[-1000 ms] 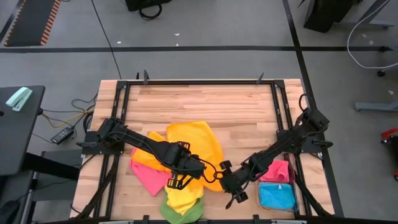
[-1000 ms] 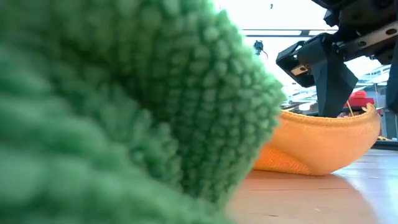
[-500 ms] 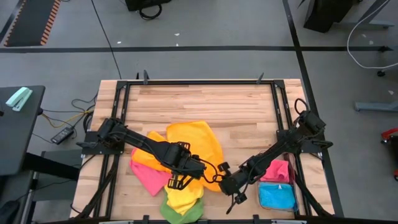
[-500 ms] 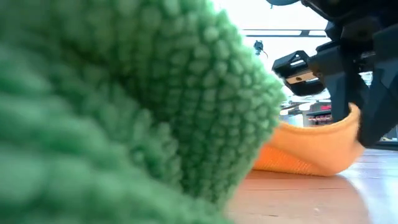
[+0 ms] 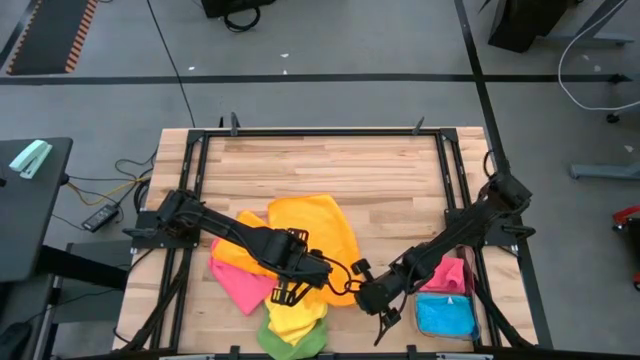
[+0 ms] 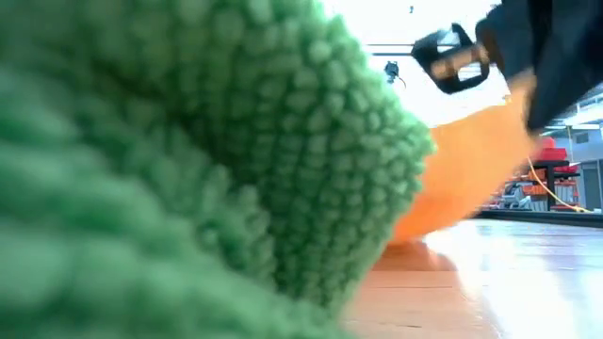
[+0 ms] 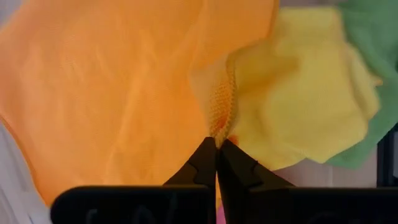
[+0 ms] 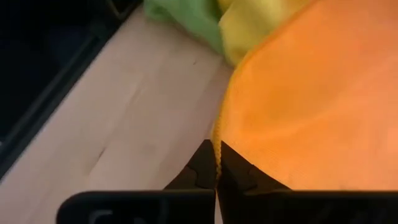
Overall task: Fold microfiber towels
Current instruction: Fold the orange towel
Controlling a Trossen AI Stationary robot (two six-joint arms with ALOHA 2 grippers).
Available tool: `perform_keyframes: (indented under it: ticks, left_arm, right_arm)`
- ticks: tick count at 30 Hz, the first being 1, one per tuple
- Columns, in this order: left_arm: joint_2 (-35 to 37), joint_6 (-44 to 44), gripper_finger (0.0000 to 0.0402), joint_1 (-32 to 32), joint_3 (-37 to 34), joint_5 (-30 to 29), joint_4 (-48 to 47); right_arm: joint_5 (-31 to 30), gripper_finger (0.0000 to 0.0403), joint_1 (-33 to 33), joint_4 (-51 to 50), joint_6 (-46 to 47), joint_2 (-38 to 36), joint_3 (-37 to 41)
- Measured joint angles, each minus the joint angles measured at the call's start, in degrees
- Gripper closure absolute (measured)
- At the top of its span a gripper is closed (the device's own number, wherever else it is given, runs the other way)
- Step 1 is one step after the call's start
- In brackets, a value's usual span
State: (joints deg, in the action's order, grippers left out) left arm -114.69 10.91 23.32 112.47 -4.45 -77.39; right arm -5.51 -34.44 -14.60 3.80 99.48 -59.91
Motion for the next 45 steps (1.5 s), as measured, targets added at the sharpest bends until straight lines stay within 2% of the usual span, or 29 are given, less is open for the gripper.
perform_keyframes:
  ticks: [8,13,17,20,24,28,34,38,42,45]
  left_arm:
    - [0.27,-0.94,0.0373,0.49,8.90,0.00,-4.90]
    - [0.81,-0.96,0.0393,1.35,16.67,-0.07,-9.76]
    - [0.81,-5.93,0.0381,2.48,22.41,0.00,-10.19]
    - [2.64,-11.85,0.0375,2.74,21.79,-0.07,-7.67]
    - [6.03,-18.10,0.0390,1.21,22.17,-2.75,-5.97]
    - [9.79,-22.41,0.0390,-1.62,22.20,-4.67,-5.19]
    - [13.11,-28.17,0.0385,-10.25,22.20,-4.97,-4.46]
    - [12.70,-33.00,0.0394,-18.38,22.11,-4.94,-5.43]
    - [12.23,-39.11,0.0380,-28.50,22.11,-4.94,-3.66]
    - [12.45,-43.57,0.0381,-36.16,22.11,-4.86,1.80]
  right_arm:
    - [-2.21,0.0401,0.08,-17.87,-1.61,-11.86,-8.99]
    - [-1.20,0.0400,0.16,-20.14,-1.91,-21.30,-12.22]
    - [0.01,0.0399,0.15,-20.79,-1.91,-27.49,-14.28]
    - [0.38,0.0399,0.92,-22.89,-1.99,-30.09,-16.33]
    - [1.50,0.0398,2.54,-26.55,-5.43,-31.49,-20.70]
    - [1.55,0.0398,5.56,-34.04,-9.22,-31.04,-26.17]
    - [0.12,0.0398,15.04,-40.60,-17.73,-31.21,-28.62]
    - [-7.36,0.0398,24.73,-44.27,-26.61,-30.58,-28.60]
    - [-12.14,0.0397,36.47,-42.16,-39.85,-29.42,-28.60]
    - [-12.85,0.0397,45.70,-35.23,-48.20,-29.10,-28.58]
